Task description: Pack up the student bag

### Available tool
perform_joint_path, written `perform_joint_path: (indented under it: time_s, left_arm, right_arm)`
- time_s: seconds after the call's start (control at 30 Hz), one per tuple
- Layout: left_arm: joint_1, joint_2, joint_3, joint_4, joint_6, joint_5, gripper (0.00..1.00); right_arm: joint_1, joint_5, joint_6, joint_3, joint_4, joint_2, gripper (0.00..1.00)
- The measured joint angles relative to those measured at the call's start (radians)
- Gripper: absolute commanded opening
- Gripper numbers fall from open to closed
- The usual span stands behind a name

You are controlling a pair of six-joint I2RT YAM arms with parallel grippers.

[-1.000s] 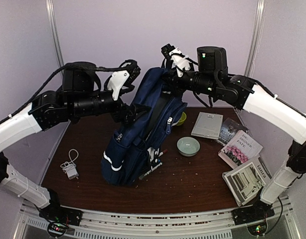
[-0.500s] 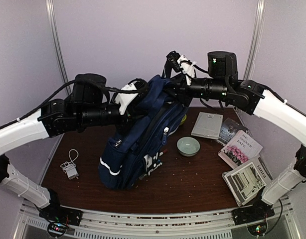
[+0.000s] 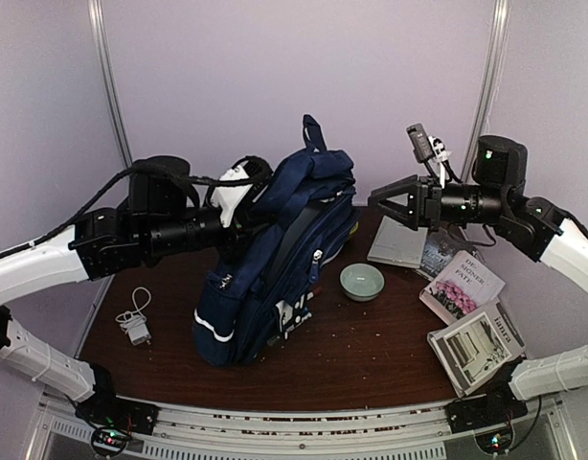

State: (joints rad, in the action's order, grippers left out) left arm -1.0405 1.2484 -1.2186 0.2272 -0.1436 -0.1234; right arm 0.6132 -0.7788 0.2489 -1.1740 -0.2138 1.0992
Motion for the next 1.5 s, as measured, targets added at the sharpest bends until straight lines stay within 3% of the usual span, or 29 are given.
perform_joint_path:
  time_s: [0.1,0.27,0.43,0.73,1.5]
  left_arm:
    - [0.0,-0.002,0.006,-0.007,0.0,0.007,0.0]
    - [0.0,-0.01,0.019,-0.016,-0.001,0.013,0.0]
    - [0.0,-0.01,0.019,-0.016,-0.001,0.016,0.0]
    - [0.0,-0.007,0.018,-0.016,-0.008,0.031,0.0]
    - [0.0,-0.009,0.018,-0.016,-0.022,0.029,0.0]
  right_arm:
    - [-0.047,-0.016,0.165,0.037,0.028,0.006,0.38]
    - [-0.119,-0.029,0.496,0.175,0.266,0.036,0.34]
    - [-0.102,-0.03,0.64,0.177,0.39,0.087,0.34]
    - [-0.077,-0.024,0.703,0.161,0.473,0.145,0.35]
    - [-0.024,-0.006,0.648,0.079,0.326,0.166,0.28]
